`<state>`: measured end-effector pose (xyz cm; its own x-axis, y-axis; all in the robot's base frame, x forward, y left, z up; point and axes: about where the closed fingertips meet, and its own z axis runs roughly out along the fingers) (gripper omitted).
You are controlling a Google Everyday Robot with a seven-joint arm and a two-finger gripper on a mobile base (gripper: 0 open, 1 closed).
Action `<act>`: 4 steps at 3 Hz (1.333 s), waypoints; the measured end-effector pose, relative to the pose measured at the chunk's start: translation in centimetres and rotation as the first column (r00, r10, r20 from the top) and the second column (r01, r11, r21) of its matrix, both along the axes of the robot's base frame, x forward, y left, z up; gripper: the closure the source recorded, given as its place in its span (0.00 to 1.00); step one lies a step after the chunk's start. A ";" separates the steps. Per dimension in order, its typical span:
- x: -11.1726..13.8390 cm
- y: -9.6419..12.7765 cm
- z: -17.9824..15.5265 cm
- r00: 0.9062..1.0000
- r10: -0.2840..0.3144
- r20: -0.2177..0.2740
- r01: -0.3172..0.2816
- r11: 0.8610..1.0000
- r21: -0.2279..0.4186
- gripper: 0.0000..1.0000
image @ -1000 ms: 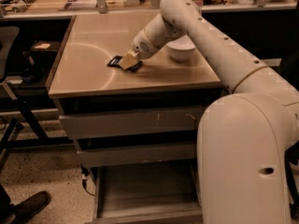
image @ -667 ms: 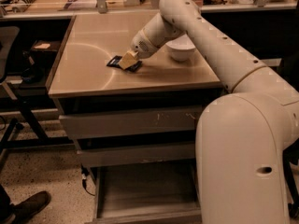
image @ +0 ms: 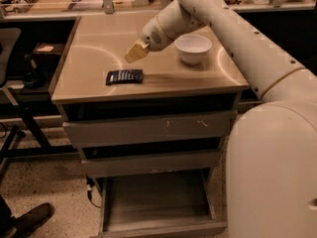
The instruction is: Place rxbar blueberry into bottom drawer
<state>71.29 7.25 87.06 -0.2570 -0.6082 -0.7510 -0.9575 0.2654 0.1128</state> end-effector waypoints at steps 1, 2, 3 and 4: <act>-1.0 -1.0 0.8 1.000 -0.028 0.012 0.027 1.000 0.014 1.00; -1.2 -1.0 0.6 1.000 -0.027 0.008 0.027 1.000 0.014 0.86; -1.2 -1.0 0.6 1.000 -0.027 0.008 0.027 1.000 0.014 0.62; -1.2 -1.0 0.6 1.000 -0.027 0.008 0.027 1.000 0.014 0.39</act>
Offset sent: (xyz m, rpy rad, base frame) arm -0.0091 -0.0093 0.0075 0.0126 -0.0109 -0.0245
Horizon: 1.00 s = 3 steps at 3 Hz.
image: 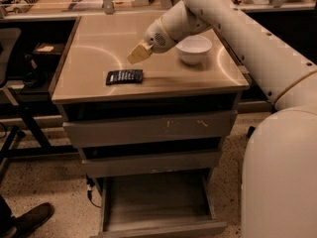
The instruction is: Place rxbar blueberry into bottom drawer
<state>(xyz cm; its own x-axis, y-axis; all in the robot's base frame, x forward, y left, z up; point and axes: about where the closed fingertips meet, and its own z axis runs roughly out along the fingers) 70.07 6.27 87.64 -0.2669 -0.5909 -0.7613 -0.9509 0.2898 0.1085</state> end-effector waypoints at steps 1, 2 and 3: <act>0.0 0.0 0.0 1.000 0.000 0.000 0.000 1.000 0.000 0.15; 0.0 0.0 0.0 1.000 0.001 0.000 -0.001 1.000 0.000 0.00; 0.0 0.2 -0.1 1.000 0.011 -0.001 -0.011 1.000 -0.004 0.00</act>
Offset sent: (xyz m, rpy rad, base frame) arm 0.0000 0.0000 0.0000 0.0000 0.0000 0.0000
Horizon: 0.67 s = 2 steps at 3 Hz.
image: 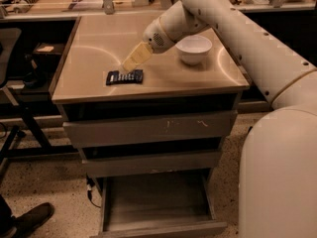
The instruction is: Place rxbar blueberry into bottom drawer
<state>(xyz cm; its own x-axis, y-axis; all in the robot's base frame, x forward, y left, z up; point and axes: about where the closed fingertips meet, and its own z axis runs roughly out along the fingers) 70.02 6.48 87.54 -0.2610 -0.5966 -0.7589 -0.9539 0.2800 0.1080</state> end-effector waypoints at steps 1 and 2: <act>-0.2 0.2 -0.4 0.999 0.004 0.039 0.000 0.993 -0.118 0.00; -0.4 0.1 -1.1 0.996 0.012 0.084 0.011 0.965 -0.261 0.00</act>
Offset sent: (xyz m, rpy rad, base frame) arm -0.0062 -0.0079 -0.0118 -0.4520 -0.1513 -0.0128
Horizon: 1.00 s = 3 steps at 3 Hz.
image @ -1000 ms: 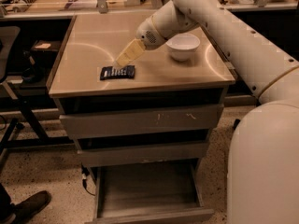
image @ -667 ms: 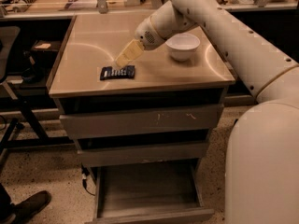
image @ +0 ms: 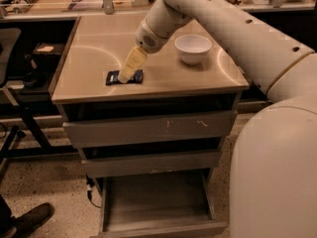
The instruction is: Place rxbar blueberry into bottom drawer
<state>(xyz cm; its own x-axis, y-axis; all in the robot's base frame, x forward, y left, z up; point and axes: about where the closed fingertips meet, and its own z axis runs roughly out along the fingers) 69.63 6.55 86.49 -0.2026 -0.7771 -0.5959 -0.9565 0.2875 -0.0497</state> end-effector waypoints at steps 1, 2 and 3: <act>0.0 -0.2 -0.9 0.999 -0.018 0.043 0.022 0.996 -0.089 0.00; 0.0 -0.3 -1.2 0.999 -0.018 0.044 0.022 0.995 -0.100 0.00; 0.0 0.1 -2.0 0.999 -0.006 0.035 0.009 0.996 -0.088 0.00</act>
Offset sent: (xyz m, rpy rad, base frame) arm -0.0004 -0.0019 -0.0072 -0.0778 -0.0356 -0.0165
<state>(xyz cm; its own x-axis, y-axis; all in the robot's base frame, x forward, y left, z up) 69.67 6.68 84.51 -0.1888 -0.8255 -0.5319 -0.9517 0.2873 -0.1081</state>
